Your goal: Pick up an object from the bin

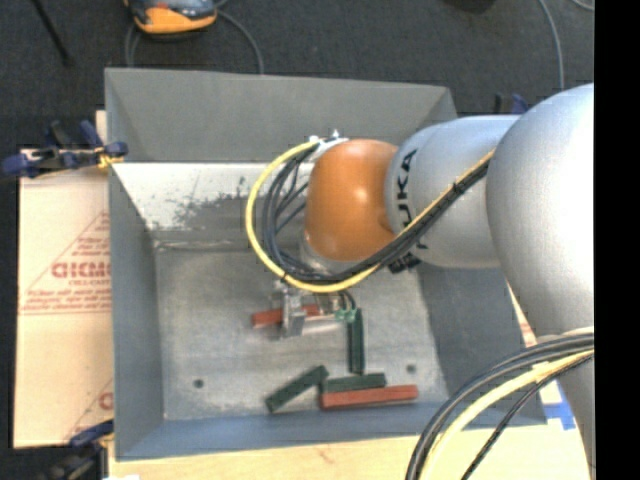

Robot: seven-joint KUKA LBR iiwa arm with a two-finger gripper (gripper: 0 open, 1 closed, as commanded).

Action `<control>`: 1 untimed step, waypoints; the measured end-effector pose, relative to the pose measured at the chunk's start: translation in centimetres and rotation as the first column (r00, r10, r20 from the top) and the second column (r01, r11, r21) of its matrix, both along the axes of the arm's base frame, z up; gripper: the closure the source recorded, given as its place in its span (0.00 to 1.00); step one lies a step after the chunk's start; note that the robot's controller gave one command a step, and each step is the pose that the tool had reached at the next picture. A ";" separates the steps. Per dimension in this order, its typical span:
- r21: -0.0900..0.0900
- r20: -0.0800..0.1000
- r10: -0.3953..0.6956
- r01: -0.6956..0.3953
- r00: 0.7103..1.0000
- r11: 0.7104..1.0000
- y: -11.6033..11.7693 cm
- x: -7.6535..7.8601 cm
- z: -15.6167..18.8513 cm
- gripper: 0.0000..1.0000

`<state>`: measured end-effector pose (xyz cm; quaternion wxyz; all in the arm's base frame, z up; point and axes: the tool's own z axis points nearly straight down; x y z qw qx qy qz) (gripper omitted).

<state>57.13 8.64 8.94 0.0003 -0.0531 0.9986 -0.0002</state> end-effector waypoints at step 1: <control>-0.001 0.000 0.138 -0.138 0.990 0.990 2.4 -2.7 22.5 1.00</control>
Offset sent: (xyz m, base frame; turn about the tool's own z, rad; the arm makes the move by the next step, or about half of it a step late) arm 0.0000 0.0000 0.0000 0.0000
